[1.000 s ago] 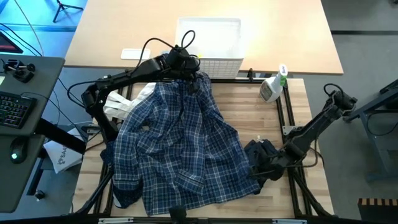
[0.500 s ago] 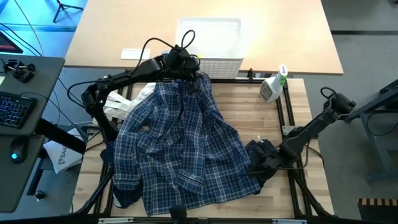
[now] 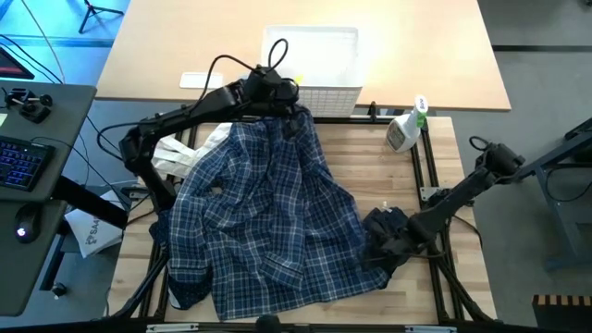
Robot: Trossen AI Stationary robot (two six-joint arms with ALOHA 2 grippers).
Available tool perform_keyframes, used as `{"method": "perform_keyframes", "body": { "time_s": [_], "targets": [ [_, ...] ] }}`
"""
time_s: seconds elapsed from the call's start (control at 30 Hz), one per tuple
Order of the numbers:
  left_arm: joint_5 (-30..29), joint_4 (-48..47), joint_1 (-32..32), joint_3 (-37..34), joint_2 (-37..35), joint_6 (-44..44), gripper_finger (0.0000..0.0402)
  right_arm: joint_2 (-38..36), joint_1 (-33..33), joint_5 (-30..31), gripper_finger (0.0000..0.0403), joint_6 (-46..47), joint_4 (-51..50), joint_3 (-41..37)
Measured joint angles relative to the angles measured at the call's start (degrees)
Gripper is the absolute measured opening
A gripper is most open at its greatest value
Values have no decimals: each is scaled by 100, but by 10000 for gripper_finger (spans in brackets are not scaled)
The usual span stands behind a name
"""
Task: Fold Laundry from Bin
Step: Fold the blue checkered long sleeve
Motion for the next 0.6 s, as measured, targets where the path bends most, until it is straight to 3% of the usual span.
{"method": "perform_keyframes", "body": {
  "time_s": [0.23,0.33,0.47,0.6],
  "targets": [
    [-42,595,-47,358,-190,181,0,-163,833,-529,5,875,-4319,2030],
    [-27,989,216,360,-110,183,0,-167,1140,-519,2,1207,-5479,2782],
    [272,1069,645,352,185,308,0,-169,1265,-415,2,1297,-5569,3138],
    [381,1009,1016,30,465,482,0,-126,1184,-159,1,1054,-4447,2821]
  ]
}}
